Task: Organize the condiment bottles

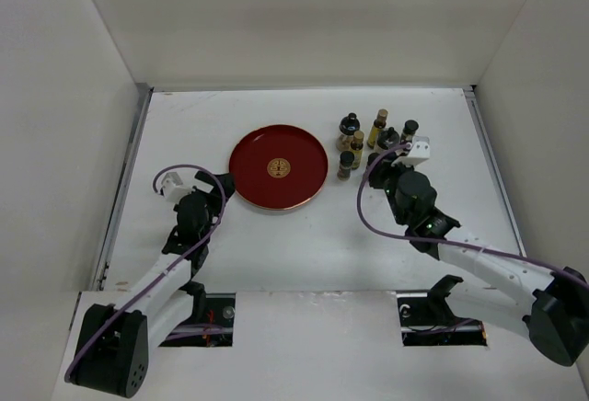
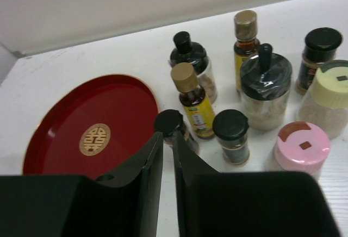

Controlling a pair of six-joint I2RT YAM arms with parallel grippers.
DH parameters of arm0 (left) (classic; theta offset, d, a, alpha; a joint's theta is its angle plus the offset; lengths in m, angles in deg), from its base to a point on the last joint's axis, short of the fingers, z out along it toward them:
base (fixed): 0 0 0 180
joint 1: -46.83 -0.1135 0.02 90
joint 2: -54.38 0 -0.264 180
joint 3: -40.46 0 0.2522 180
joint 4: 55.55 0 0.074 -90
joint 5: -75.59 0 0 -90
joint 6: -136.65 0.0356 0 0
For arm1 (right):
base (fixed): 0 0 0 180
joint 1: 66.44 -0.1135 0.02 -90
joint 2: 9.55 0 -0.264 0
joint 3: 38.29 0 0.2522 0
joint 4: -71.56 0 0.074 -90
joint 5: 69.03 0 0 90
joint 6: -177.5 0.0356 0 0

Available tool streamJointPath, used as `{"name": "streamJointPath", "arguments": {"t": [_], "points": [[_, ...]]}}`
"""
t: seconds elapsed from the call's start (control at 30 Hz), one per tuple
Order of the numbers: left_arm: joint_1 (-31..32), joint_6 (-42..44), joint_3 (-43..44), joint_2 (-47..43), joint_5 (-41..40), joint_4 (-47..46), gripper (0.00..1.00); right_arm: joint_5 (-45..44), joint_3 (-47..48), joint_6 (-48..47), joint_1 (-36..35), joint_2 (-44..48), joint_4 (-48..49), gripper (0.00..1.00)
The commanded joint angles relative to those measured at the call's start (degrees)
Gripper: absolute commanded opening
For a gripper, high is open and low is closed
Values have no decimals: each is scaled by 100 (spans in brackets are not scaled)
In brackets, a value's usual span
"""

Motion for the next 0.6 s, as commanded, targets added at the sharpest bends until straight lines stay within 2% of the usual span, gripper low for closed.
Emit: {"name": "streamJointPath", "arguments": {"t": [0.0,0.07,0.13,0.17,0.33,0.37,0.47,0.57], "points": [[-47,35,-59,-108,-47,-249,100,133,447,-108,-83,32,-187,15],[-99,17,-103,-161,-91,-223,100,-59,632,-29,-30,67,-713,12],[-152,-18,-112,-144,-117,-188,100,-454,746,76,75,85,-1162,14],[-179,-36,-103,-109,-100,-144,100,-613,764,112,171,76,-1312,19],[-214,-106,-24,111,-117,-46,100,-790,720,147,637,-170,-1489,65],[-205,-106,-7,190,-117,-55,100,-799,746,182,699,-222,-1524,71],[-196,-115,46,322,-4,-55,100,-711,861,279,945,-433,-1621,78],[-196,-115,20,296,-29,-108,100,-632,1019,270,1130,-679,-1770,79]]}}
